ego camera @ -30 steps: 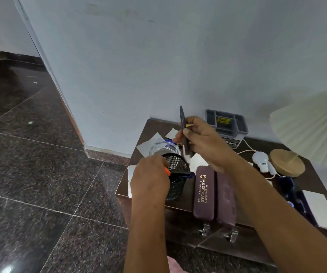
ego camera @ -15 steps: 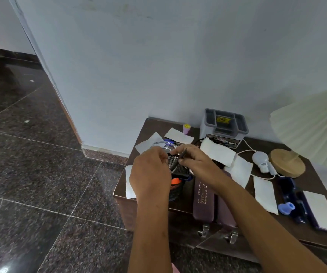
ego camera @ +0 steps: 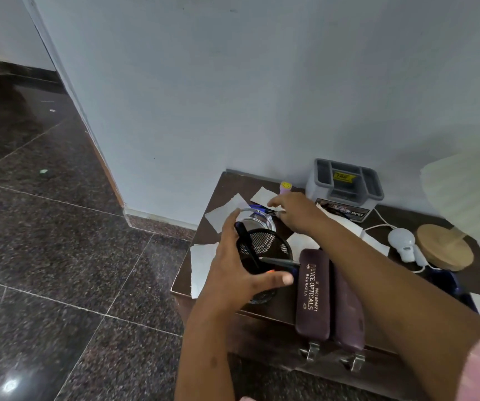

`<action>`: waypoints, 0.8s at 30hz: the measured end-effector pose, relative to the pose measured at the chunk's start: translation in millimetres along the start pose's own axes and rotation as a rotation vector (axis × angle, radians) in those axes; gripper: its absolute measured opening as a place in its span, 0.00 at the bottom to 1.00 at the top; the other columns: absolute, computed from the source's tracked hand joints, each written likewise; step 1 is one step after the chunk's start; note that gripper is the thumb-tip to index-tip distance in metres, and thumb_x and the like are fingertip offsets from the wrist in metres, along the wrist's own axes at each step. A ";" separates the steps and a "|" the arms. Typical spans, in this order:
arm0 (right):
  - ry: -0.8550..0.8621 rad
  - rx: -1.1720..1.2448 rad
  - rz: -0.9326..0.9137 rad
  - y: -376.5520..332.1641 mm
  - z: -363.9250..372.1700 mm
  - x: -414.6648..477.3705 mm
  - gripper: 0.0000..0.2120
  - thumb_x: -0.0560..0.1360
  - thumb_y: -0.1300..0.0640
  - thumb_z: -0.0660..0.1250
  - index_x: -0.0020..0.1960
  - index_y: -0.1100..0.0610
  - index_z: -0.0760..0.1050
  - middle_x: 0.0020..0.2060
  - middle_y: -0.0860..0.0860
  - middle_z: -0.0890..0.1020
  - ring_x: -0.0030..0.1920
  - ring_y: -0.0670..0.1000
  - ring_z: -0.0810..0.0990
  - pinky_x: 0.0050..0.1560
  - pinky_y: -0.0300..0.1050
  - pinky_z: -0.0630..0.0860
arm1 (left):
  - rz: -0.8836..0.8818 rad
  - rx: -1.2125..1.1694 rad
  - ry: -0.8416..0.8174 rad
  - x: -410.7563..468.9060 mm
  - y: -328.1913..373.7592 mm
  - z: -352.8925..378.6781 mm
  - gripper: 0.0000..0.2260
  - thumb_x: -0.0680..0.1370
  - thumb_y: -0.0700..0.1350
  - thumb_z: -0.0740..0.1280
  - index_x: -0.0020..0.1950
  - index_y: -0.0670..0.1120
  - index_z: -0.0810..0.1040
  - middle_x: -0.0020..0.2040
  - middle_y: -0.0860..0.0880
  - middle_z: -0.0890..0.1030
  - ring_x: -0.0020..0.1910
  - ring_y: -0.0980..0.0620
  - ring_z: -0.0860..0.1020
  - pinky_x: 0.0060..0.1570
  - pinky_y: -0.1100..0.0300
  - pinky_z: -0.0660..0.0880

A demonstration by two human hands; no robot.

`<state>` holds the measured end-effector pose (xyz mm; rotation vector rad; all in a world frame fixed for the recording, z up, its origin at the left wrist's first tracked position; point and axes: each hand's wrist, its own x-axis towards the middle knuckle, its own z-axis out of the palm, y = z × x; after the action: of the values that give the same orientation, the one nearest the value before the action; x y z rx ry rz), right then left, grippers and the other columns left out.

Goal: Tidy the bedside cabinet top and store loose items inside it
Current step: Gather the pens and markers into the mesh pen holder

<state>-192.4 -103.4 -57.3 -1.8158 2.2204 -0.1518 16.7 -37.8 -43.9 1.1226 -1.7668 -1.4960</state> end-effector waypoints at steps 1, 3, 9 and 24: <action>-0.016 -0.113 -0.010 -0.2 3.5 5.0 0.17 0.76 0.60 0.62 0.64 0.49 0.74 0.62 0.54 0.77 0.63 0.57 0.74 0.60 0.52 0.70 | -0.013 -0.015 -0.032 -0.4 -3.8 -2.3 0.53 0.50 0.60 0.79 0.62 0.79 0.46 0.68 0.59 0.67 0.67 0.57 0.68 0.65 0.58 0.69; 0.020 -0.191 -0.017 -1.1 8.2 11.0 0.15 0.76 0.57 0.64 0.62 0.49 0.75 0.59 0.53 0.78 0.60 0.57 0.76 0.58 0.52 0.70 | -0.011 -0.021 -0.069 0.9 -9.5 -4.9 0.56 0.50 0.54 0.81 0.63 0.79 0.45 0.69 0.57 0.69 0.67 0.55 0.70 0.66 0.56 0.70; 0.133 -0.211 -0.022 -2.1 10.8 18.1 0.10 0.80 0.57 0.54 0.56 0.55 0.71 0.52 0.55 0.79 0.53 0.58 0.78 0.56 0.54 0.66 | -0.002 0.062 -0.068 4.7 -17.0 -3.8 0.47 0.54 0.47 0.82 0.67 0.62 0.61 0.58 0.61 0.76 0.57 0.59 0.75 0.45 0.74 0.71; 0.288 0.824 -0.191 -36.4 -45.2 -112.7 0.16 0.73 0.57 0.64 0.58 0.52 0.66 0.46 0.46 0.79 0.48 0.50 0.82 0.49 0.46 0.80 | -0.009 0.073 0.003 3.5 -14.9 4.4 0.37 0.53 0.48 0.81 0.53 0.68 0.66 0.51 0.62 0.77 0.50 0.65 0.76 0.40 0.75 0.72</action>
<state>-150.0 -5.3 10.9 -1.5582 1.7087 -1.2249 14.8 -39.0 -59.6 1.1691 -1.8297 -1.4448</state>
